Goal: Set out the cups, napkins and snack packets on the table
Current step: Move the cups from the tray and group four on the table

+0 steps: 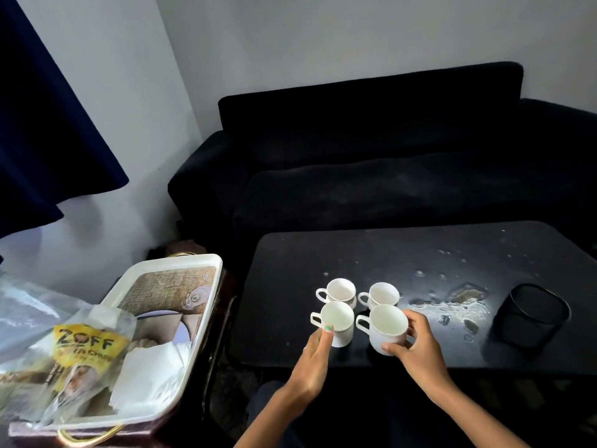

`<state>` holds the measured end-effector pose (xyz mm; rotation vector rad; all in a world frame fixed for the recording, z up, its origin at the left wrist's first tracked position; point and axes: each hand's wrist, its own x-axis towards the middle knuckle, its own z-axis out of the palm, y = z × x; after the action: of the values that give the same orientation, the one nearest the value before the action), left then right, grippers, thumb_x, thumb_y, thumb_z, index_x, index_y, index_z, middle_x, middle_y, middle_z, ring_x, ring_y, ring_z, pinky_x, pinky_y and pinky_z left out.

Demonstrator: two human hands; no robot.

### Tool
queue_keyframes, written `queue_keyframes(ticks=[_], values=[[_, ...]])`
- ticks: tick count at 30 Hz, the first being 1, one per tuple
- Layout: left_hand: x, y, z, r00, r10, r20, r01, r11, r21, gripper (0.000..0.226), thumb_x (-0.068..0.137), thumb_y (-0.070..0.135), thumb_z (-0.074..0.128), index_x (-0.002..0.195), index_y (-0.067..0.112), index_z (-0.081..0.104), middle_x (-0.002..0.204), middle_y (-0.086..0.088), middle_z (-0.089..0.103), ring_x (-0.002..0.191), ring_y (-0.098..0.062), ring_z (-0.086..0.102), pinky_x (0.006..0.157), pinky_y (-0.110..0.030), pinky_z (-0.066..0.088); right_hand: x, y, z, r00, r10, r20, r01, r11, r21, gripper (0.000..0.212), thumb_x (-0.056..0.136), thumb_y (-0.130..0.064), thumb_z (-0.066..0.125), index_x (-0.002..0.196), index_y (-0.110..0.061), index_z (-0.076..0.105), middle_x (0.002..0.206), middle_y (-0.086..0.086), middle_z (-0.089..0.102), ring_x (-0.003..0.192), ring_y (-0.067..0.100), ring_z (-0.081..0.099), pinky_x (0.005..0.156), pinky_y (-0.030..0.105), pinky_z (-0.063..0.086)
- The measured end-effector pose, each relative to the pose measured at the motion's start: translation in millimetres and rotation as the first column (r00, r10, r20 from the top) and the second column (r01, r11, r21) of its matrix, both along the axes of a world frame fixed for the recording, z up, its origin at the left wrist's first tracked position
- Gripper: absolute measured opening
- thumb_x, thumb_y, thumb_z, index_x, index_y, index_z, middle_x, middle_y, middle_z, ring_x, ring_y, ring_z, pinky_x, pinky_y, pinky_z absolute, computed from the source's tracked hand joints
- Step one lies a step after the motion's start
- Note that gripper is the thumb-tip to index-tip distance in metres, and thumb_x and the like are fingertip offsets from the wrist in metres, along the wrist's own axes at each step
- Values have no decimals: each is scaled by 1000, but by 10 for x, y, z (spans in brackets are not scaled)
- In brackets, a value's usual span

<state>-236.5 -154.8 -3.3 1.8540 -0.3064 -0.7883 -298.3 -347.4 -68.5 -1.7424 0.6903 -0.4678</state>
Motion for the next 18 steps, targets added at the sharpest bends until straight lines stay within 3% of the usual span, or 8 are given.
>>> queue_keyframes(ticks=[7,13,16,18], values=[[-48,-172,-77,999,30,-13,-30,1000,-6,51,100,48,25,148,30,22,143,19,30,124,6,25,102,-16,18,71,26,-112,999,-13,-35,13,1000,-3,68,61,13,76,115,-17,48,107,-2,60,102,21,56,84,27,41],[29,-177,-251,996,86,-26,-85,996,40,54,99,52,25,148,28,26,153,10,26,141,-8,20,112,-25,16,43,5,-125,999,8,-45,-10,999,-45,70,63,8,77,119,-19,46,108,-6,58,102,17,55,81,22,38],[81,-135,-321,988,146,-48,-145,989,38,42,98,52,25,132,33,42,141,19,37,142,-13,22,113,-31,20,31,28,-91,997,14,-74,-19,998,-67,72,64,-3,81,123,-18,44,116,0,55,109,21,54,85,29,40],[126,-110,-345,977,209,-37,-209,978,18,39,99,50,26,130,34,43,138,16,39,141,-16,25,114,-33,21,23,64,-53,988,-94,-119,76,986,-146,75,63,-18,85,126,-17,44,123,3,50,117,24,48,93,39,40]])
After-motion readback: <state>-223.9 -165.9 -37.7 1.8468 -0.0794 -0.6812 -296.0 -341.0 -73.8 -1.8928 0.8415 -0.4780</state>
